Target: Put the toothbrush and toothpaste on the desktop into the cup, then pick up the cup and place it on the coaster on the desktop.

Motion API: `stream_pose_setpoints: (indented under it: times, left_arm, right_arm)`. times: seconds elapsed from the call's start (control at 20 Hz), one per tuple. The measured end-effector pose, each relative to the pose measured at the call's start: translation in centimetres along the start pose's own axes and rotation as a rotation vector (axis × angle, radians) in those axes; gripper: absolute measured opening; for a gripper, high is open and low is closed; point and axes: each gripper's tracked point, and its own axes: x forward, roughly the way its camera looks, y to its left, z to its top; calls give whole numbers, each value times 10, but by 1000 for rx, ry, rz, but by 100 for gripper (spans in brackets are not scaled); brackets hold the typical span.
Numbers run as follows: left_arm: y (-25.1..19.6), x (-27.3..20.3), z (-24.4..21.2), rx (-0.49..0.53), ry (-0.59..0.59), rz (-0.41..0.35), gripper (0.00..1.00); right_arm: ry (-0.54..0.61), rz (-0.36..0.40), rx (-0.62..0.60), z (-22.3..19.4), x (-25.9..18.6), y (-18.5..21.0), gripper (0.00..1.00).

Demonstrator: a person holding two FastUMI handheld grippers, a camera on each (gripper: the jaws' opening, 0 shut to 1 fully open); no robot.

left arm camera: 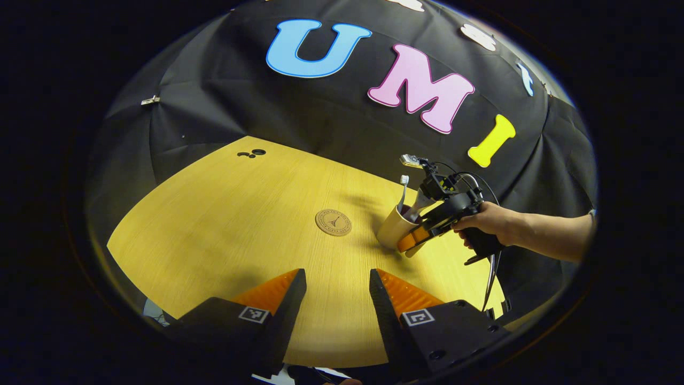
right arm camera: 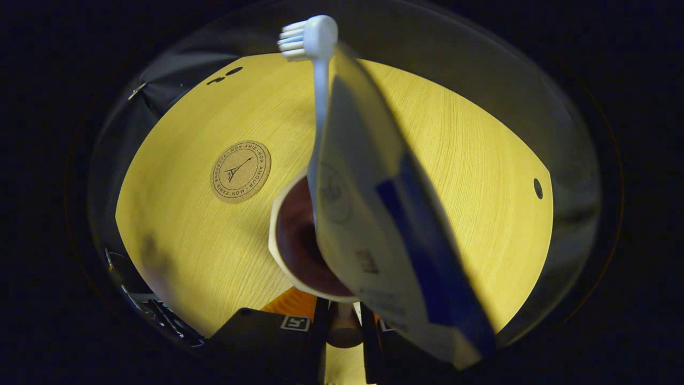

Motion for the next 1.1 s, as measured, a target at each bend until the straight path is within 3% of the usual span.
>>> stream_pose_setpoints:
  times: [0.15, 0.55, 1.1]
  left_arm:
    - [4, -3, 2, 0, -6, 0, 75]
    - [19, -8, 6, -10, -8, 5, 76]
    - [51, -46, 12, -49, -26, 61, 76]
  right_arm:
    - [-8, -24, -22, -1, 2, 0, 26]
    - [-62, 39, 10, 24, -13, 26, 25]
    - [-58, 91, -63, 66, -2, 93, 25]
